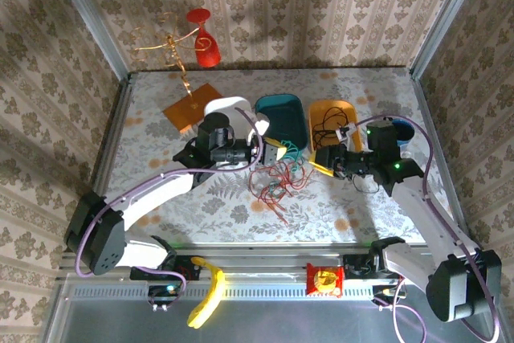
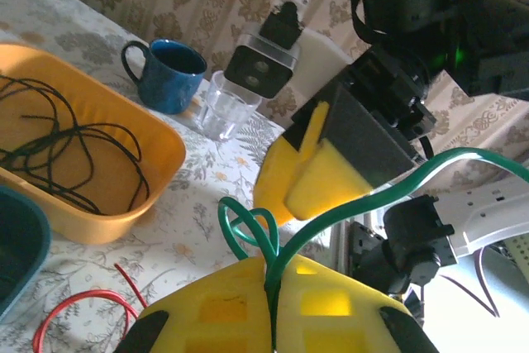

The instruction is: Untangle the cables

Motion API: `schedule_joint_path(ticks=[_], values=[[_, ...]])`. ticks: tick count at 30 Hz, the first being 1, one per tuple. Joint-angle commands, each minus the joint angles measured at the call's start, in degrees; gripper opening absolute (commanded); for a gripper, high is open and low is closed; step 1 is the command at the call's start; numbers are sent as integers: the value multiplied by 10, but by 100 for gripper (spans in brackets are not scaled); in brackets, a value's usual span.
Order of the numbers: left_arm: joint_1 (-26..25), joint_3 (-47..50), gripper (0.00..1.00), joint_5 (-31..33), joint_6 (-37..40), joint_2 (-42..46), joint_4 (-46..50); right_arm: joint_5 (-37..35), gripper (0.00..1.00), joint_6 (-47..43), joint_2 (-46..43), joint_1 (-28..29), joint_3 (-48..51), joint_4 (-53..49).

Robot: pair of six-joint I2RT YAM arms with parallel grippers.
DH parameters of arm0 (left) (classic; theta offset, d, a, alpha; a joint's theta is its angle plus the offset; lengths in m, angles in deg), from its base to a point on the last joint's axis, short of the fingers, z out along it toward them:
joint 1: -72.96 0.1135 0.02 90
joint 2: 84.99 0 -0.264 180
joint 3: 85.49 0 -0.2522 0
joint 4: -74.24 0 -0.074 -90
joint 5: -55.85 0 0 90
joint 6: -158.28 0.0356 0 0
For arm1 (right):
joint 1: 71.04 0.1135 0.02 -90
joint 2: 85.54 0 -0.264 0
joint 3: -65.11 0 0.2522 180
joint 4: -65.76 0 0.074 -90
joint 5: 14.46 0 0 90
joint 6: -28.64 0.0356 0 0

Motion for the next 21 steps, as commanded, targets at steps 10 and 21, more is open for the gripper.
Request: schedule_joint_path(ticks=[10,21], values=[[3,15,0,10,-25,18,-51,-15,24,48,54,71,-19,124],[25,56,0,89,-45,51,-52,-188,0,25,27,56,-23,45]])
